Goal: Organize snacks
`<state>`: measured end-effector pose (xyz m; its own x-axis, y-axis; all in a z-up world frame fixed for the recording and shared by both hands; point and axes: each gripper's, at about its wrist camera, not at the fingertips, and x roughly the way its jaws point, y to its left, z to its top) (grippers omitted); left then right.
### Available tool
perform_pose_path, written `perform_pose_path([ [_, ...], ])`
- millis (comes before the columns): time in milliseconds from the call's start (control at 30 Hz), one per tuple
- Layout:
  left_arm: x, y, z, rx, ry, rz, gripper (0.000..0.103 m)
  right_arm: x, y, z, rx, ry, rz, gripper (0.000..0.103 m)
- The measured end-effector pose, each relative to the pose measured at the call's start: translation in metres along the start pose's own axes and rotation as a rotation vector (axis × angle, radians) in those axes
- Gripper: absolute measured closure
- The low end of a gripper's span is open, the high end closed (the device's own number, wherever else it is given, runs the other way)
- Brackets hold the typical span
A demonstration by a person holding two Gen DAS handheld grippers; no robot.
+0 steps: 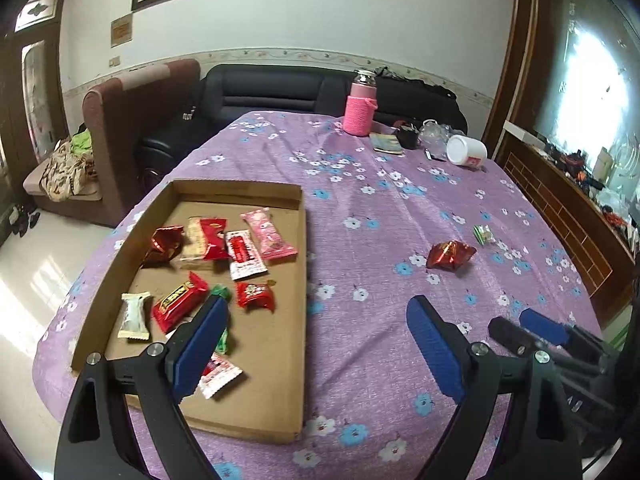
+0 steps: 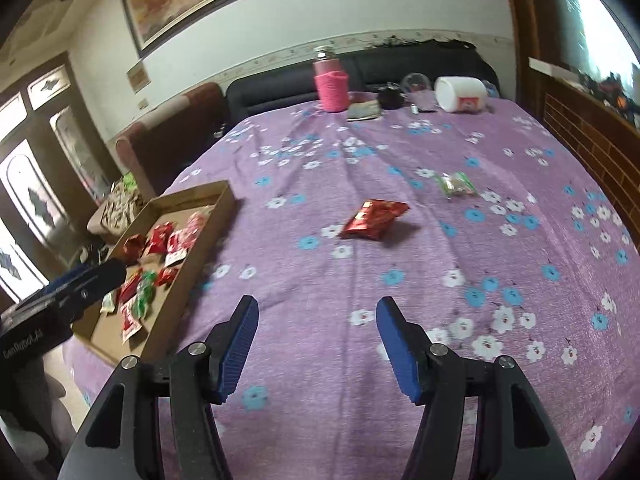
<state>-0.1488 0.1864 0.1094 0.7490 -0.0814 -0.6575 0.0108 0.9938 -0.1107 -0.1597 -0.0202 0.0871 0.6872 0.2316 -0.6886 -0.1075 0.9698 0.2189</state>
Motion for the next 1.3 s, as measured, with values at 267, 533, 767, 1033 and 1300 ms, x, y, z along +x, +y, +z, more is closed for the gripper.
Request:
perform_pose_path([
  [267, -0.006, 0.023, -0.004, -0.047, -0.001, -0.012, 0.012, 0.004, 0.029, -0.006, -0.059, 0.026, 0.003, 0.037],
  [533, -0.009, 0.036, -0.009, -0.072, -0.001, -0.019, 0.012, 0.004, 0.046, -0.010, -0.096, 0.037, 0.003, 0.036],
  [767, -0.008, 0.038, -0.012, -0.080, 0.005, -0.016, 0.012, 0.006, 0.052, -0.013, -0.103, 0.045, 0.009, 0.035],
  [1033, -0.007, 0.036, -0.011, -0.078, -0.003, 0.017, 0.012, 0.008, 0.048, -0.014, -0.091, 0.047, 0.013, 0.035],
  [1300, -0.017, 0.079, 0.005, -0.098, -0.058, 0.118, 0.012, 0.012, 0.040, -0.015, -0.085, 0.050, 0.009, 0.034],
])
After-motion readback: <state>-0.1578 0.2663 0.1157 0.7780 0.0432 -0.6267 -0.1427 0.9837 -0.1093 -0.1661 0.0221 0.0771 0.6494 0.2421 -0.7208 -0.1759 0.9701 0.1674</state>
